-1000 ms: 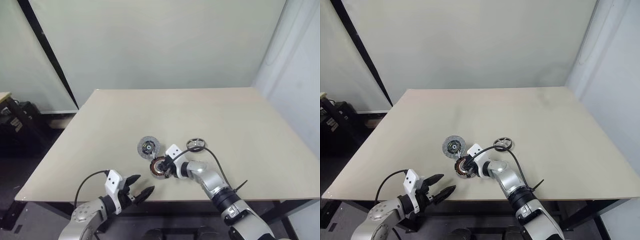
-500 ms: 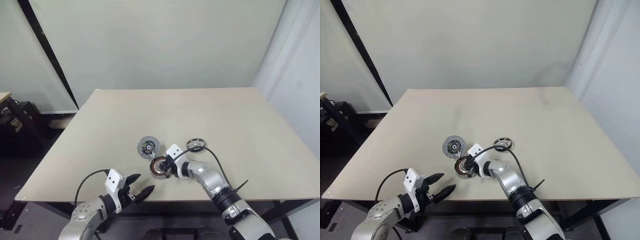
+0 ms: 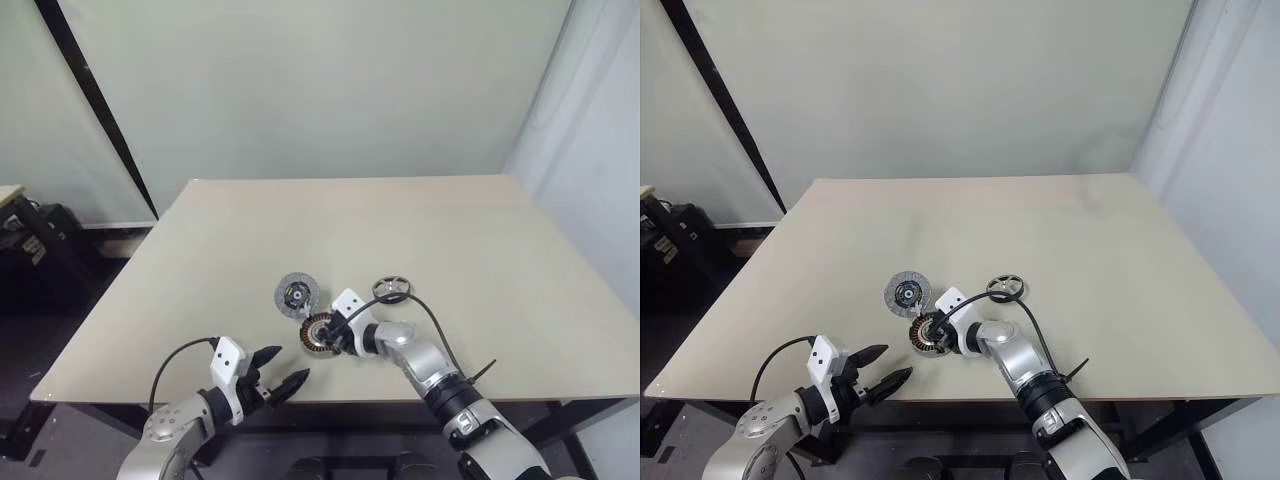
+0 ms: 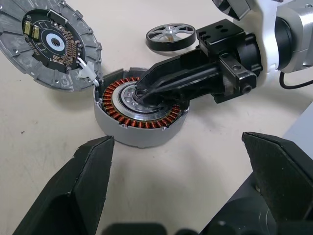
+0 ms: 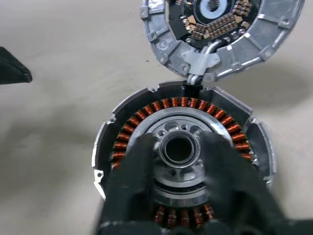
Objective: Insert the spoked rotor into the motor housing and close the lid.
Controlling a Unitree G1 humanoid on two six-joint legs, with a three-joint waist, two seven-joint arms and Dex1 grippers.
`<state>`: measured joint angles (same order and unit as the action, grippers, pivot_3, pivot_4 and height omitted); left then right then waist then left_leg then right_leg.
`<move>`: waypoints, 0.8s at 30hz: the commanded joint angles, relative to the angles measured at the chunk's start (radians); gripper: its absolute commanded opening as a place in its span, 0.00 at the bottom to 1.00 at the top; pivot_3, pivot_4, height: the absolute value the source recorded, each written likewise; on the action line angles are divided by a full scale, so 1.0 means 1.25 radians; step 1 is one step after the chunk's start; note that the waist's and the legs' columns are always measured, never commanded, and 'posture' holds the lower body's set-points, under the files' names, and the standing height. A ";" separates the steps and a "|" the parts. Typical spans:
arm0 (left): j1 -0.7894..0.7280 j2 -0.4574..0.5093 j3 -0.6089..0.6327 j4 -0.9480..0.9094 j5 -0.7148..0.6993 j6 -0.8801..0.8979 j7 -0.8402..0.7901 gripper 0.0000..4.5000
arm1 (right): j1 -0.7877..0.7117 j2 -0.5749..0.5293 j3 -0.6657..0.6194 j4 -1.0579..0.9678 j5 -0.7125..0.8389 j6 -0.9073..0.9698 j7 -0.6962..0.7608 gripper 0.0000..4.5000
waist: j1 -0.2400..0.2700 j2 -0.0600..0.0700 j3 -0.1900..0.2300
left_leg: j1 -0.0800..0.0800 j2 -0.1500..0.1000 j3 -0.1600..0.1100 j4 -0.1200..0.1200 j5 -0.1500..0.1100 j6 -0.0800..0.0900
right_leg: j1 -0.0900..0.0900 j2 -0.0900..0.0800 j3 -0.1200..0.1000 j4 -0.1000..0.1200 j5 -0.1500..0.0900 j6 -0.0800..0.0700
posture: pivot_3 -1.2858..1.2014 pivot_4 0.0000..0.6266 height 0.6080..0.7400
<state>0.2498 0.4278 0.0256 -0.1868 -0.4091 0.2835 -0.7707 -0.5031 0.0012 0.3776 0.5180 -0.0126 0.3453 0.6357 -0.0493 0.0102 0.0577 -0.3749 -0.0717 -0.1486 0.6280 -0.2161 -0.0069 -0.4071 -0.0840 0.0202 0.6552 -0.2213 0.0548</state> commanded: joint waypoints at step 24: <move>-0.018 0.000 0.009 -0.025 -0.003 -0.013 0.004 1.00 | 0.013 0.003 0.001 -0.036 -0.010 0.015 -0.012 0.00 | 0.000 0.000 0.000 | 0.000 0.000 0.000 0.000 0.000 -0.001 | -0.001 0.000 0.000 0.001 0.000 0.000 | 0.52 0.00 1.00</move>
<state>0.2374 0.4259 0.0253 -0.1865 -0.4069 0.2832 -0.7670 -0.4805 0.0054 0.3887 0.4800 -0.0245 0.3741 0.6259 -0.0493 0.0103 0.0577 -0.3751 -0.0713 -0.1485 0.6283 -0.2159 -0.0076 -0.4080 -0.0841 0.0204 0.6561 -0.2215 0.0546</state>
